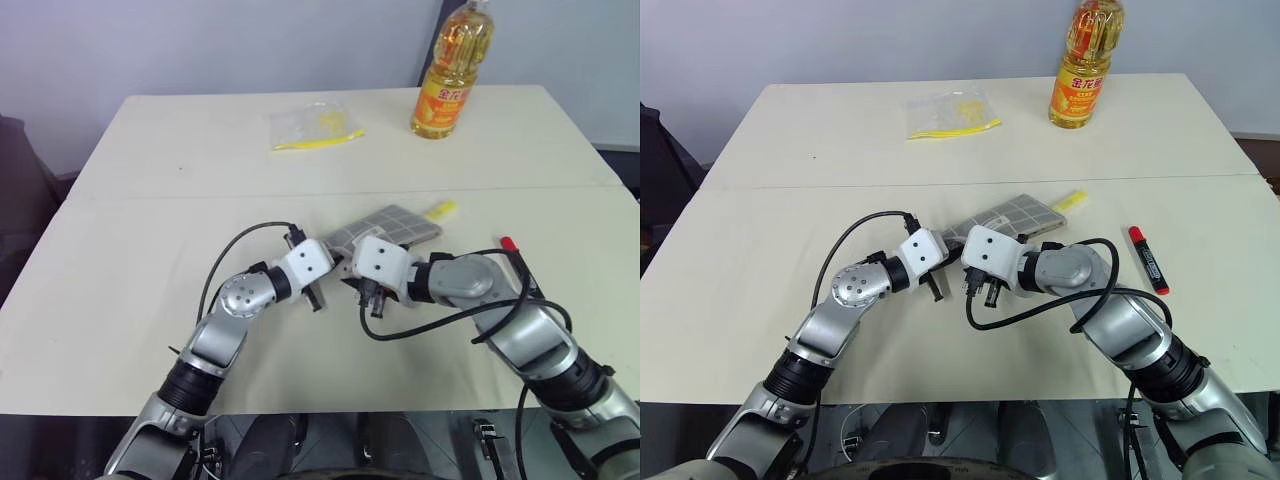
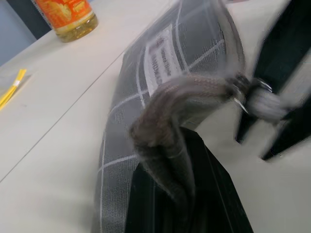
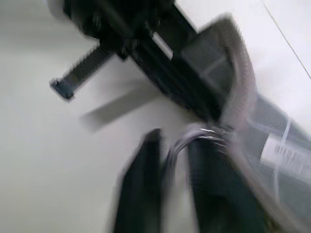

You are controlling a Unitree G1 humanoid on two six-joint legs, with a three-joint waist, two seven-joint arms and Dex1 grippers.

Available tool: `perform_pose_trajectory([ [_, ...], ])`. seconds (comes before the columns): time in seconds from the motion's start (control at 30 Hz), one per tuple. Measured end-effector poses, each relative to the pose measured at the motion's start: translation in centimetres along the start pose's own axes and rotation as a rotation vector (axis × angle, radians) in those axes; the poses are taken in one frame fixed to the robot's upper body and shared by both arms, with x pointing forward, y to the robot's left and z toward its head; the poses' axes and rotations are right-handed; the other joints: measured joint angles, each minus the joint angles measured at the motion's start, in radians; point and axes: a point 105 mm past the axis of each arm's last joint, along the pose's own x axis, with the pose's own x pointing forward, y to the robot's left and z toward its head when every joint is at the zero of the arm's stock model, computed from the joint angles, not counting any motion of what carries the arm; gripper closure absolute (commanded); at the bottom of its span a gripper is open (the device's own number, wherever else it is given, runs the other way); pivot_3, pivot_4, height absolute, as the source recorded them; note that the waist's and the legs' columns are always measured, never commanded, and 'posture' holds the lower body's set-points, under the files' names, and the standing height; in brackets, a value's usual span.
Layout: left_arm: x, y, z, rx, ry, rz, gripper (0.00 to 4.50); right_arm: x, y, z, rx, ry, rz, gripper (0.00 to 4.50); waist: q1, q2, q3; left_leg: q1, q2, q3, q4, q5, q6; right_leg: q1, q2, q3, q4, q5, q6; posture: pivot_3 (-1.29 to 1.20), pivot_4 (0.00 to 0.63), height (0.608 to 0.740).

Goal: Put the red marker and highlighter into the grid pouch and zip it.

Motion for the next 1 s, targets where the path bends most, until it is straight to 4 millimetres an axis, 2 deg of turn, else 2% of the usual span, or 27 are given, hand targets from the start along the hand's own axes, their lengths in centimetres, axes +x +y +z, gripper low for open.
perform_pose_trajectory([
  [0.17,-0.4,0.1,0.2,0.007,0.002,0.019,4.5,-1.6,-0.6,0.2,0.053,-0.043,-0.007,0.02,0.001,0.0,0.0,0.0,0.0,0.0,0.0,0.0,0.0,0.0,0.0,0.0,0.0,0.0,0.0,0.0,0.15,0.74],
  [0.33,-2.7,3.1,-0.9,0.03,0.066,0.139,4.5,-4.7,-4.0,-1.8,0.223,-0.037,-0.168,0.02,-0.002,-0.001,0.0,0.0,0.0,0.0,0.0,0.0,0.0,0.0,0.0,0.0,0.0,0.0,0.0,0.0,0.15,0.74],
  [0.4,-3.5,4.2,-1.4,0.028,0.086,0.196,4.5,-5.1,-5.6,-2.8,0.31,-0.041,-0.257,0.02,-0.002,-0.001,0.0,0.0,0.001,0.0,0.0,0.0,0.0,0.0,0.001,0.0,0.001,0.0,0.0,0.0,0.15,0.74],
  [0.5,-4.4,5.0,-2.0,0.005,0.11,0.256,4.5,-4.7,-7.9,-4.8,0.47,-0.036,-0.389,0.02,0.0,-0.001,0.0,0.0,0.001,0.0,0.0,0.0,-0.001,0.0,0.001,0.0,0.001,0.0,0.0,0.0,0.15,0.74],
  [0.67,-4.3,5.2,-2.1,-0.027,0.106,0.306,4.5,-3.2,-10.6,-8.1,0.671,0.013,-0.618,0.02,0.0,-0.001,0.0,0.0,0.0,0.0,0.0,0.001,-0.001,0.0,0.0,0.001,0.001,0.0,0.0,0.0,0.15,0.74],
  [0.77,-4.1,5.2,-2.0,-0.039,0.099,0.318,4.5,-2.5,-11.1,-9.9,0.746,0.066,-0.733,0.02,0.001,-0.001,0.0,0.0,0.0,0.0,-0.001,0.001,-0.002,-0.001,0.0,0.001,0.002,0.0,0.0,0.0,0.15,0.74],
  [1.0,-3.4,4.5,-1.8,-0.079,0.08,0.32,4.5,-2.3,-12.3,-10.3,0.844,0.062,-0.937,0.02,-0.003,0.0,0.0,0.0,0.0,0.0,-0.001,0.002,-0.004,-0.002,0.001,0.001,0.004,0.0,-0.001,0.0,0.15,0.74],
])
